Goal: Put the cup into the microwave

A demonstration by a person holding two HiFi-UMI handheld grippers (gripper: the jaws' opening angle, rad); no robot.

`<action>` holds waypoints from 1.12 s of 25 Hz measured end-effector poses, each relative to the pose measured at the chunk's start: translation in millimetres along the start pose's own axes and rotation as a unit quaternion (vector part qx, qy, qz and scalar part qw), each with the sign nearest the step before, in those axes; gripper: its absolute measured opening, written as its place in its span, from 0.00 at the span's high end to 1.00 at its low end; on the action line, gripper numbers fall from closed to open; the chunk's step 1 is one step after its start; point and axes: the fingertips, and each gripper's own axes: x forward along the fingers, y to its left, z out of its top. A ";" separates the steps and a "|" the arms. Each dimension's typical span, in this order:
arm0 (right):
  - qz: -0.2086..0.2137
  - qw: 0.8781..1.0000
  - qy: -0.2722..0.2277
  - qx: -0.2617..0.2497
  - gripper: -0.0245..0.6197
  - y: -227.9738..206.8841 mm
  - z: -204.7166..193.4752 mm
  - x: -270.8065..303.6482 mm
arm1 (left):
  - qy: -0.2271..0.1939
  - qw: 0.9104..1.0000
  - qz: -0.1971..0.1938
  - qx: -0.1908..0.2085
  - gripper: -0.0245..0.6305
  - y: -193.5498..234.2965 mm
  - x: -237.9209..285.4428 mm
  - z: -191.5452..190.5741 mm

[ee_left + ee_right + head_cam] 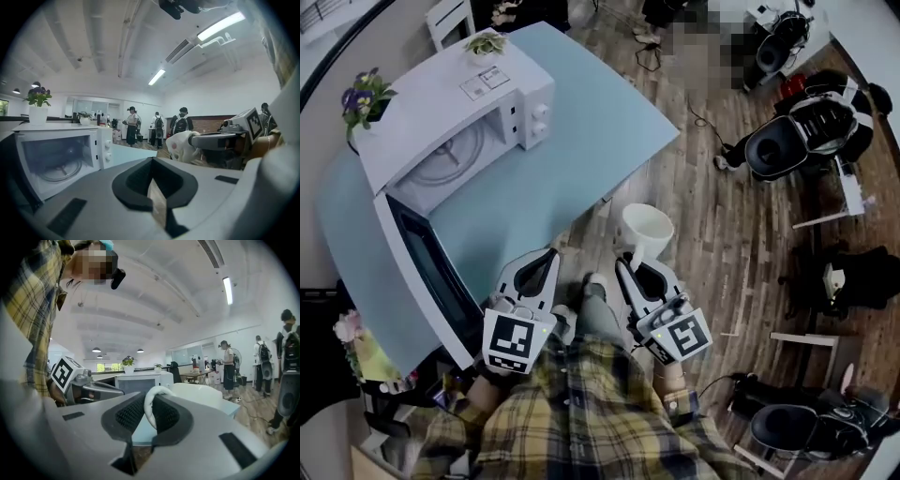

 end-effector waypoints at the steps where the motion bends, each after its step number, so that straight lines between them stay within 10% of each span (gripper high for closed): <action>1: 0.012 1.000 0.001 -0.001 0.88 -0.1 0.4 9.1 | -0.001 1.000 0.011 -0.004 0.97 6.8 0.0 0.1; 12: 0.168 0.985 0.021 -0.026 0.88 -12.5 6.4 127.7 | -0.019 0.984 0.166 -0.058 0.97 95.4 6.2 0.5; 20: 0.334 0.940 0.046 -0.042 0.88 14.8 12.9 219.4 | -0.035 0.938 0.327 -0.108 0.97 170.6 -14.4 5.6; 28: 0.483 0.873 0.046 -0.042 0.88 51.0 13.9 258.3 | -0.051 0.873 0.465 -0.135 0.97 207.7 -46.6 1.5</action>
